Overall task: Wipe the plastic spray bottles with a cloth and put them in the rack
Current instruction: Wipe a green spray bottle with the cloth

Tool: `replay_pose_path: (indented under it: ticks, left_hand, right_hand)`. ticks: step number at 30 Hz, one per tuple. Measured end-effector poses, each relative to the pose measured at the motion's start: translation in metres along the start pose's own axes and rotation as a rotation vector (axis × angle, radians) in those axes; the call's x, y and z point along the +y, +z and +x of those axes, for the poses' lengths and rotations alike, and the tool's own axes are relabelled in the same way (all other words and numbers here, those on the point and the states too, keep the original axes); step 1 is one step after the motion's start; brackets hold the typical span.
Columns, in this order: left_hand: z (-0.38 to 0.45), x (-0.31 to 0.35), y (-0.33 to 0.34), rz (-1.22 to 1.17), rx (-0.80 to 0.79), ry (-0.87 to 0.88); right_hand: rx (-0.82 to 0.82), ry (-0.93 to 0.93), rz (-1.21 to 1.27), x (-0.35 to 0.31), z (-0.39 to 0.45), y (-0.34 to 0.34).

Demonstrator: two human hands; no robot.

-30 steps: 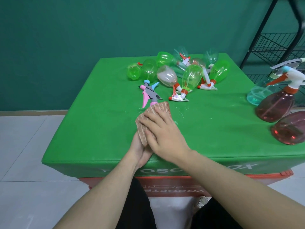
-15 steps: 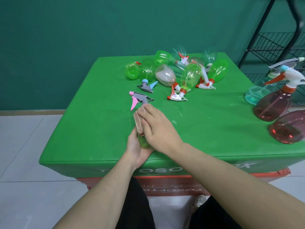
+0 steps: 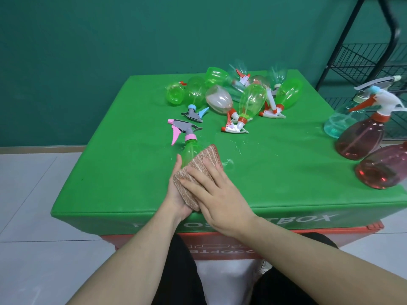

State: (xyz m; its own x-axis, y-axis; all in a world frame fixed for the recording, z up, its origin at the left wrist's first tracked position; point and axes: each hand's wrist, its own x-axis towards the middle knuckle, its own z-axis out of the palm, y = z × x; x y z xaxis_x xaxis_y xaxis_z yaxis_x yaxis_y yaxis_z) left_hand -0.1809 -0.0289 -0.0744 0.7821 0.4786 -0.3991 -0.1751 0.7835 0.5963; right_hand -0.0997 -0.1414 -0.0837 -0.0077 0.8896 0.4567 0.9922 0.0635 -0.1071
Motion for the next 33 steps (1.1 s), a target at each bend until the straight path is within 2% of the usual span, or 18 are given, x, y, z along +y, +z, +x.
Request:
replay_pose_path:
  ticks: [4, 8, 11, 17, 21, 24, 33]
  left_hand:
    - [-0.001, 0.0, 0.003, 0.015, -0.008, 0.007]
    - [-0.001, -0.004, 0.004, 0.071, 0.021, 0.092]
    - [0.002, -0.005, 0.002, 0.078, 0.029, 0.138]
    - [0.01, -0.003, -0.003, 0.007, -0.001, 0.064]
    - [0.012, -0.004, -0.007, -0.003, 0.016, 0.061]
    - [0.01, -0.003, -0.007, -0.047, 0.016, 0.081]
    - [0.003, -0.001, 0.0, -0.031, 0.025, 0.083]
  right_hand:
    - [0.032, 0.02, 0.034, -0.001, 0.0, 0.0]
    - [0.053, 0.095, 0.057, 0.0, 0.015, -0.005]
    - [0.017, 0.172, 0.072, 0.004, 0.038, -0.012]
    - [-0.106, 0.422, 0.239, 0.017, 0.081, -0.024]
    - [-0.099, 0.519, 0.34, 0.014, 0.086, -0.023]
    - [-0.088, 0.482, 0.331, 0.008, 0.075, -0.02]
    - [-0.021, 0.154, 0.101, -0.002, 0.025, -0.008]
